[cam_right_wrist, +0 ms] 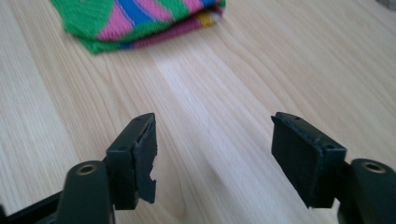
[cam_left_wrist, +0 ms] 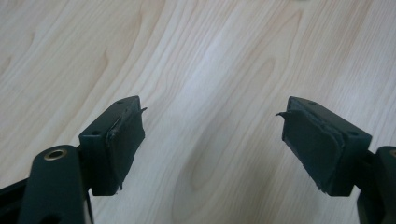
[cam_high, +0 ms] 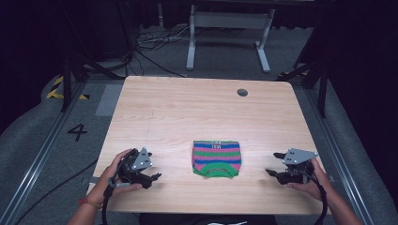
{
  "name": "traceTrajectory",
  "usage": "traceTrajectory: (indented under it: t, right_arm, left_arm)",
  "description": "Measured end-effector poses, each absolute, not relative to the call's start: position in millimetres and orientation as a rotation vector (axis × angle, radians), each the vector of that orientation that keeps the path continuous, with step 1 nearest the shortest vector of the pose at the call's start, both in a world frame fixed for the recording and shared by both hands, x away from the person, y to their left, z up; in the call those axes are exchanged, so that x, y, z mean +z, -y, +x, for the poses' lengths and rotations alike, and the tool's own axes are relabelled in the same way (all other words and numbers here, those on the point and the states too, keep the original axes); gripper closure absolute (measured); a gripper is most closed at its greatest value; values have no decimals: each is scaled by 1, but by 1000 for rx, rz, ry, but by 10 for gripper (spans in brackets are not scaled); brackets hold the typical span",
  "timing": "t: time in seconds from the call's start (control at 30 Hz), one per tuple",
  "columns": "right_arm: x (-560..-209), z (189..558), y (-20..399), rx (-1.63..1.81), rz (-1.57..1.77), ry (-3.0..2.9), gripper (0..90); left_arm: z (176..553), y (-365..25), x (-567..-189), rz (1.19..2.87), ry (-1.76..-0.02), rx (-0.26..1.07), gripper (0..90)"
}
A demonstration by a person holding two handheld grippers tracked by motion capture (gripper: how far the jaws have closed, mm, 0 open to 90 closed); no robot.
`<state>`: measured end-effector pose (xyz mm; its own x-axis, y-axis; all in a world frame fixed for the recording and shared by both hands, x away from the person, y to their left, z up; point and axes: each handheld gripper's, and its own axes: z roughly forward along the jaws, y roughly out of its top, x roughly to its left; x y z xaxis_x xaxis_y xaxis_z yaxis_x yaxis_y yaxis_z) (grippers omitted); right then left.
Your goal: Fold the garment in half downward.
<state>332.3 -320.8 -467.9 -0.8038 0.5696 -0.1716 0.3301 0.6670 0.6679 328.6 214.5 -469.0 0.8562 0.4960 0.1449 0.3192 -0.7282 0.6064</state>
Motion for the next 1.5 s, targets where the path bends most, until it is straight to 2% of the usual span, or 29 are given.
traceTrajectory:
  t: [0.3,0.6,0.7,0.77,1.5]
  right_arm:
    - [-483,320,351,888,836,-2488,258]
    - [-498,311,384,953,1018,-2425,216]
    - [-502,309,391,990,1083,-2396,187]
    - [-504,308,393,1011,1101,-2386,186]
    - [-506,310,395,1027,1144,-2377,150]
  left_arm:
    - [325,-252,-485,2466,-719,398,182]
    - [319,-271,-492,2368,-812,352,167]
    - [319,-277,-498,2294,-860,291,164]
    - [319,-280,-500,2270,-872,290,143]
    - [318,-281,-501,2258,-897,302,142]
